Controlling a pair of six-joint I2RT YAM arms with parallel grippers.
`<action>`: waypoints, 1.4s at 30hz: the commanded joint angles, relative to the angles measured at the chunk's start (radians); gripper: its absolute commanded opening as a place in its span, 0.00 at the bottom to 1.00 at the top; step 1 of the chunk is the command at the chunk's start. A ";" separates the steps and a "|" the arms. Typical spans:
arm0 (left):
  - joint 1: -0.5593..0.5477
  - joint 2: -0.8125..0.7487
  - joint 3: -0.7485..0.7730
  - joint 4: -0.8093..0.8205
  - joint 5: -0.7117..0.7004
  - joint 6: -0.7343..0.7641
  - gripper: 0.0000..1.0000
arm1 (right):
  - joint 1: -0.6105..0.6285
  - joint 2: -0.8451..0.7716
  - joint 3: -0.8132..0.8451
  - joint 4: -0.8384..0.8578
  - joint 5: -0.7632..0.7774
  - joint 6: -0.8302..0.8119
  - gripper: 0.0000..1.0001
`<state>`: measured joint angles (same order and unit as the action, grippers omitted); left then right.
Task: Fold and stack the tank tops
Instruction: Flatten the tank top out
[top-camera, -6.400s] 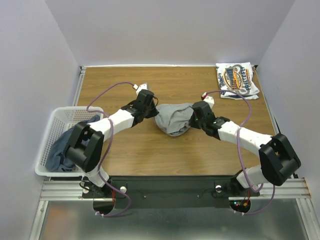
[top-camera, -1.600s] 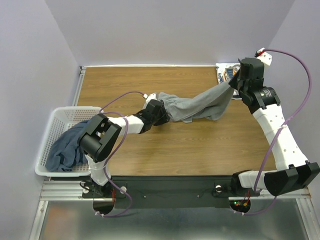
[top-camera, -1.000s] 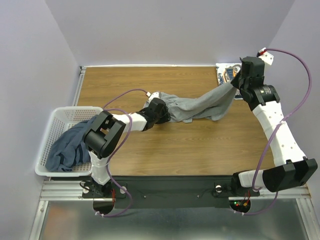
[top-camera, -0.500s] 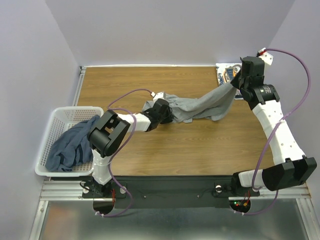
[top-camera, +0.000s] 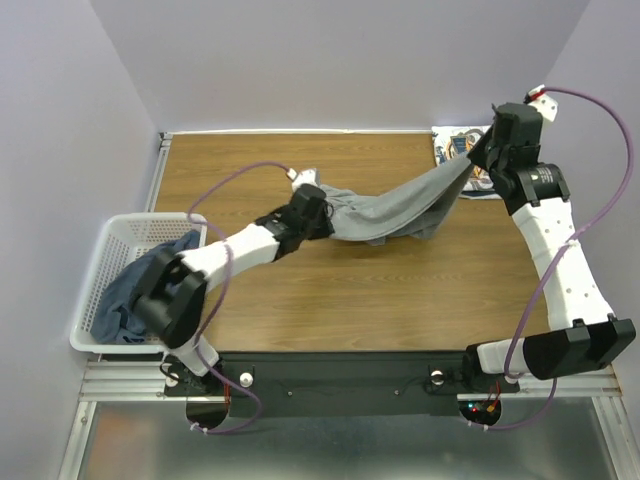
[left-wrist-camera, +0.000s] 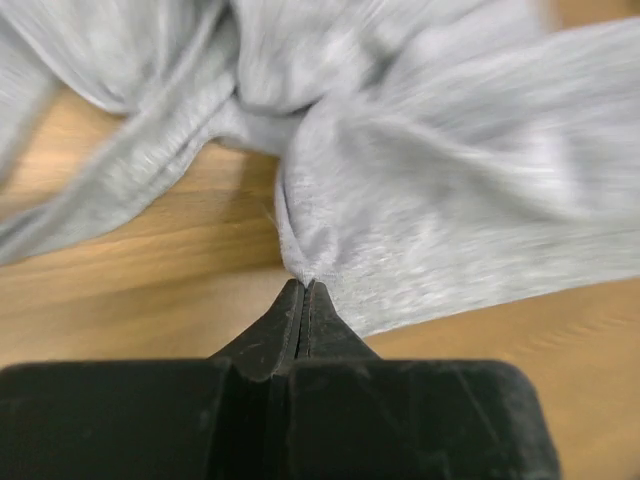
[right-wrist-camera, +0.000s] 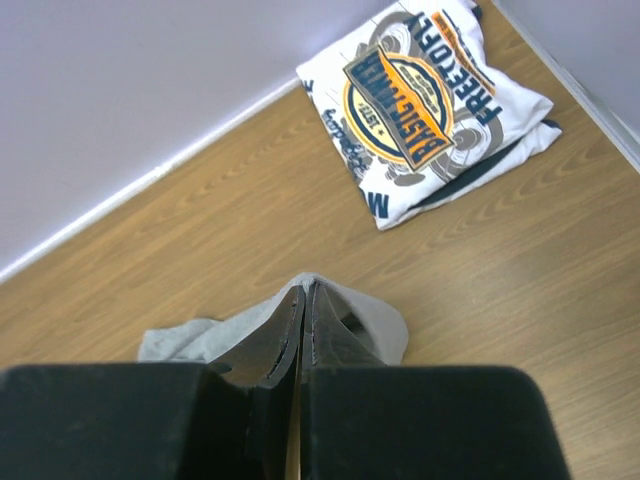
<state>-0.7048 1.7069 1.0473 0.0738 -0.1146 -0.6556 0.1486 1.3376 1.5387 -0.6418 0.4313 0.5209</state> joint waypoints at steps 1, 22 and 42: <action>0.024 -0.350 0.150 -0.145 -0.109 0.071 0.00 | -0.032 -0.020 0.121 0.030 -0.040 0.008 0.00; 0.033 -0.613 0.941 -0.304 -0.191 0.186 0.00 | -0.037 -0.163 0.644 0.045 -0.163 0.021 0.00; 0.349 -0.065 1.190 -0.080 0.068 0.160 0.00 | -0.038 0.359 0.638 0.392 -0.405 0.085 0.00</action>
<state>-0.4271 1.4471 2.1036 -0.0822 -0.2295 -0.4706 0.1181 1.5551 2.1025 -0.3862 0.1097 0.5888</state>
